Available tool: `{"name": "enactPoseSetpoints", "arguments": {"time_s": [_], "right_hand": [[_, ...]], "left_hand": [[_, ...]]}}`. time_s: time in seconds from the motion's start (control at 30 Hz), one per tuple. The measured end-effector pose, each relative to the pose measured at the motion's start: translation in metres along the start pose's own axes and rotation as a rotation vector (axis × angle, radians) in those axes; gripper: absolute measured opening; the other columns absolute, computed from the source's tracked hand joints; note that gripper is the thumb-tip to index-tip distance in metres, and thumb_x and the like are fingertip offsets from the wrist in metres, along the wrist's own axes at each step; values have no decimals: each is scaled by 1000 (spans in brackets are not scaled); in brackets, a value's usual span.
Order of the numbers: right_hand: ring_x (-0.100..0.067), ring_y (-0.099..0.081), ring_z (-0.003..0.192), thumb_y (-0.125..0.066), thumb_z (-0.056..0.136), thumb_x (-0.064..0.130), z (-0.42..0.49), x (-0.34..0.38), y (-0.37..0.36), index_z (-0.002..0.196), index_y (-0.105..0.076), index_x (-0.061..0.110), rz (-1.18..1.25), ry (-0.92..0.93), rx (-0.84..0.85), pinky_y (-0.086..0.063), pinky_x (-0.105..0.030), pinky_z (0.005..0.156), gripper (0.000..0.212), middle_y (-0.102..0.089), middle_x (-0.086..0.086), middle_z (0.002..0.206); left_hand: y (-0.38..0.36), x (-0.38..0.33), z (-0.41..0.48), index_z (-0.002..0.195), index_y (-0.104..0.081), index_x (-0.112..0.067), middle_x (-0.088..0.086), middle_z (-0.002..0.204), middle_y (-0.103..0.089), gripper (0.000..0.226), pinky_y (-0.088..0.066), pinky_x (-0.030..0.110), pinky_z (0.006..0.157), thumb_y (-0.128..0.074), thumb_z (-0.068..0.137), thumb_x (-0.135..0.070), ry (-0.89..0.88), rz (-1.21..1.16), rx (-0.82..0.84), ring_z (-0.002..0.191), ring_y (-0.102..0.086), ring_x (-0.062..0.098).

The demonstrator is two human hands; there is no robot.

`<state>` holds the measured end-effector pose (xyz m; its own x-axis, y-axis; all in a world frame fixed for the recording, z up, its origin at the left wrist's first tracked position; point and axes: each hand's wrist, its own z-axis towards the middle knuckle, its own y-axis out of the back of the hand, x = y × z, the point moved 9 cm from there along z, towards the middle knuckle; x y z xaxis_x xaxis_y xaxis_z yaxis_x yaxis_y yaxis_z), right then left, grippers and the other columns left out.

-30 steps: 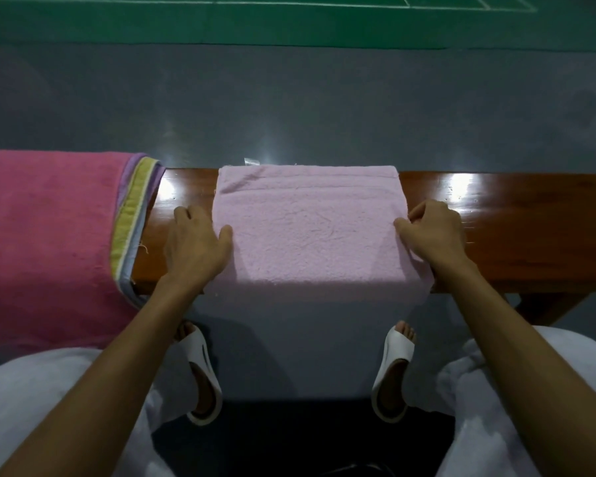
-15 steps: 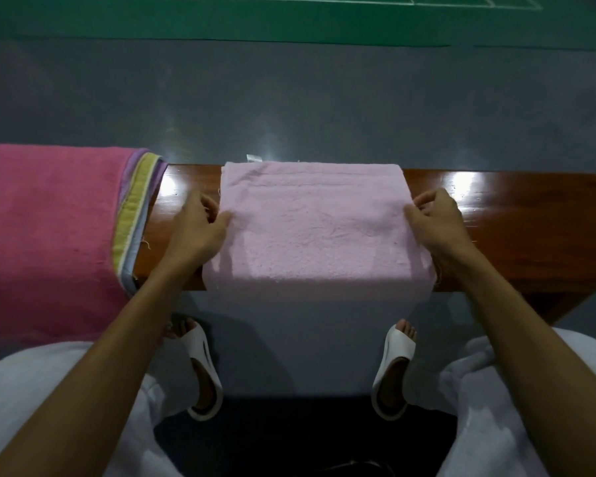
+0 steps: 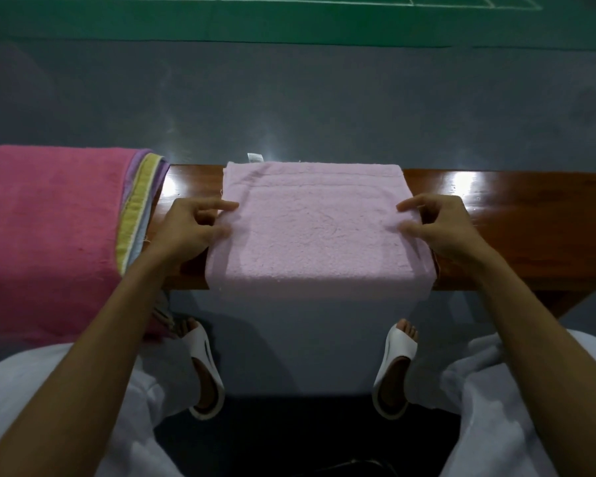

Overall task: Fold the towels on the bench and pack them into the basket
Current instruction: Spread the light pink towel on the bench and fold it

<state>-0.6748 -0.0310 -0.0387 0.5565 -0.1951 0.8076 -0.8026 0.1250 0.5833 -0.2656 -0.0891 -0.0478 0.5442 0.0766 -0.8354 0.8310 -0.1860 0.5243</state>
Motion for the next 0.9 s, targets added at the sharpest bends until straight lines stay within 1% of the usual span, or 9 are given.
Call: {"name": "enactPoseSetpoints", "arguments": {"time_s": [0.07,0.13,0.27,0.37,0.53,0.67,0.73,0.83,0.9], "right_hand": [[-22,-64,108,-82,85,11,-2,5,7,116,-73,12,27,44,-41,-55,-21,79,32,-66,-3,118],[-20,-65,109,-81,85,10,-4,9,14,118,-73,12,58,82,-69,-57,-23,83,34,-67,-4,119],[-16,-64,109,-79,86,11,-7,12,23,122,-71,13,85,112,-106,-61,-29,89,37,-66,-2,122],[-12,-65,107,-78,87,13,-8,14,28,124,-70,12,77,144,-139,-59,-19,83,38,-66,0,121],[-17,-67,103,-78,90,16,-6,17,30,122,-71,12,-89,213,-164,-59,-25,84,34,-70,-2,116],[-18,-66,91,-75,92,17,-5,22,34,113,-74,11,-205,260,-212,-48,-14,69,22,-72,-4,103],[-18,-64,87,-73,93,18,-5,25,38,109,-75,10,-238,273,-243,-46,-14,67,18,-71,-5,100],[-18,-63,84,-74,93,21,-4,30,45,104,-74,13,-257,288,-276,-50,-21,67,13,-70,-3,97],[-14,-60,77,-75,92,24,-5,32,52,102,-73,18,-253,273,-306,-49,-23,63,12,-67,1,92]], "left_hand": [[3,0,1,120,-75,-32,0,122,-68,35,-59,41,92,-79,88,-17,-8,-3,-38,111,-64,25],[8,1,1,117,-76,-31,-1,121,-68,33,-58,44,95,-81,87,-18,0,-6,-82,110,-64,24],[16,-5,-2,122,-75,-25,-2,117,-70,34,-57,31,88,-79,89,-23,-62,63,-157,105,-66,18],[21,-15,-6,124,-74,-18,-2,110,-70,33,-48,15,74,-76,92,-22,-143,182,-232,93,-65,11],[25,-28,-13,116,-78,-14,0,104,-76,24,-43,10,69,-74,93,-19,-243,244,-305,83,-64,5],[28,-38,-17,106,-79,-13,-2,90,-72,15,-41,2,61,-74,93,-20,-286,265,-355,74,-61,2],[31,-42,-18,101,-79,-14,-2,86,-71,12,-42,6,61,-75,93,-22,-306,282,-379,71,-59,3],[40,-47,-18,95,-77,-19,-2,80,-69,13,-42,19,59,-74,94,-31,-331,297,-430,66,-57,4],[46,-51,-17,94,-74,-22,-2,76,-67,9,-43,21,56,-73,95,-31,-337,262,-441,62,-57,5]]}}
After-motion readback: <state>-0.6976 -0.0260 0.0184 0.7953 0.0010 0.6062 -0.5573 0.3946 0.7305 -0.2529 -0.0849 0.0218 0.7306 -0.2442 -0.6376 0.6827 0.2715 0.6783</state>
